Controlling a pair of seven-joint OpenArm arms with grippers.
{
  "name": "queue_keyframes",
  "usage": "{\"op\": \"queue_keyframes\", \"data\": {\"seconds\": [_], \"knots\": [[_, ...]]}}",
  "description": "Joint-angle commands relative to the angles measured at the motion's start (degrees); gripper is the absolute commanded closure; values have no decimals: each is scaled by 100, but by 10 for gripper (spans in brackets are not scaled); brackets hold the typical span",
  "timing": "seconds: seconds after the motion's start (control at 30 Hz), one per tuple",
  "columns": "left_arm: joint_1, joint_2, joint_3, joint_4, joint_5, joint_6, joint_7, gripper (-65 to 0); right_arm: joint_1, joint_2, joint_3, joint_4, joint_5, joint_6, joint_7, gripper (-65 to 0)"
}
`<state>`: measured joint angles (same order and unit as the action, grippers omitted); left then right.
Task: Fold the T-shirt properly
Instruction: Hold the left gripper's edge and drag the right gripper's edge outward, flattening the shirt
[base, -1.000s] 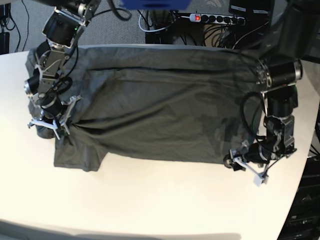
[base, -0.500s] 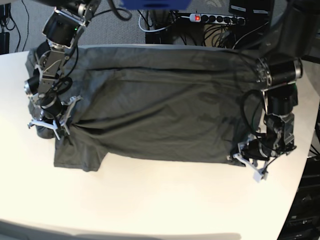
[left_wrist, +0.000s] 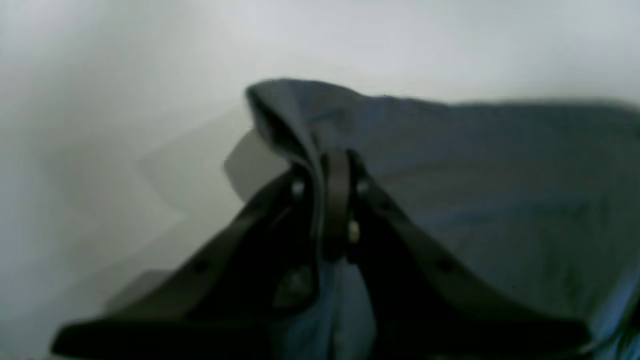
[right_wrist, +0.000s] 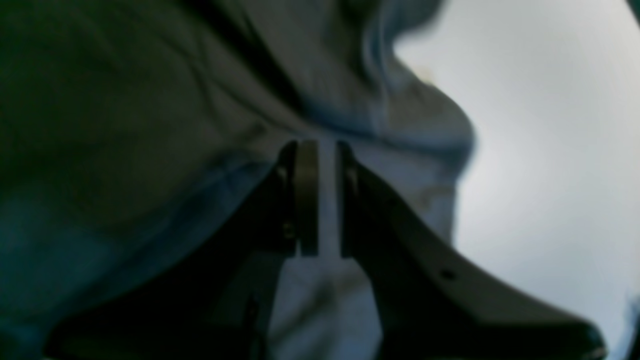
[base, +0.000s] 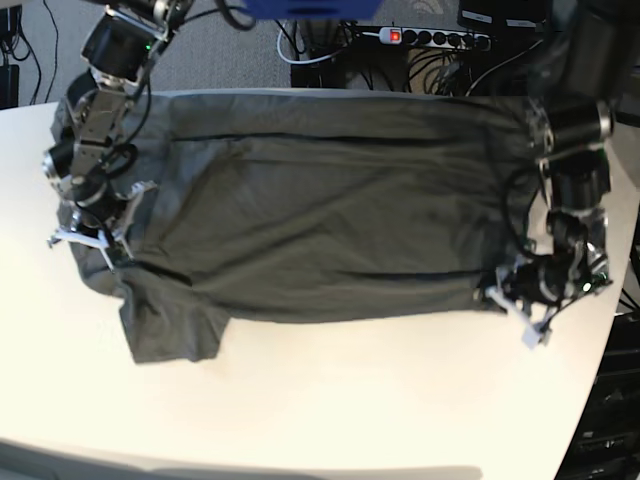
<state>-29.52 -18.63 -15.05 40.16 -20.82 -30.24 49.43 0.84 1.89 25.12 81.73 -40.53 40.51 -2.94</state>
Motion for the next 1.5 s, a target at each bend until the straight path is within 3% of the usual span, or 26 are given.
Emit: {"op": "queue_keyframes", "data": {"seconds": [0.0, 0.13, 0.47, 0.73, 0.93, 1.2, 1.37, 1.47], "knots": [[-68, -102, -3, 322, -41, 4, 46, -42, 105, 53, -11, 209, 84, -51, 140, -51], [336, -110, -3, 1052, -50, -22, 204, -42, 26, 53, -11, 332, 84, -51, 140, -51], [372, -110, -3, 1122, -32, 13, 187, -42, 166, 61, -82, 323, 84, -51, 140, -55], [380, -154, 6, 1122, -24, 13, 169, -42, 289, 519, -943, -64, 93, -51, 140, -55], [389, -216, 6, 1122, -24, 13, 196, -42, 624, 624, -1005, -644, 93, -51, 140, -55], [416, -233, 6, 1122, -24, -5, 160, -42, 632, 1029, -1506, -635, 84, -51, 131, -55], [416, -233, 6, 1122, -24, -5, 160, -42, 799, 1099, -1515, -644, 75, -51, 114, -55], [416, -225, 6, 1122, -24, -5, 160, -42, 826, 1204, -1506, -653, -206, -51, 140, -49]]}}
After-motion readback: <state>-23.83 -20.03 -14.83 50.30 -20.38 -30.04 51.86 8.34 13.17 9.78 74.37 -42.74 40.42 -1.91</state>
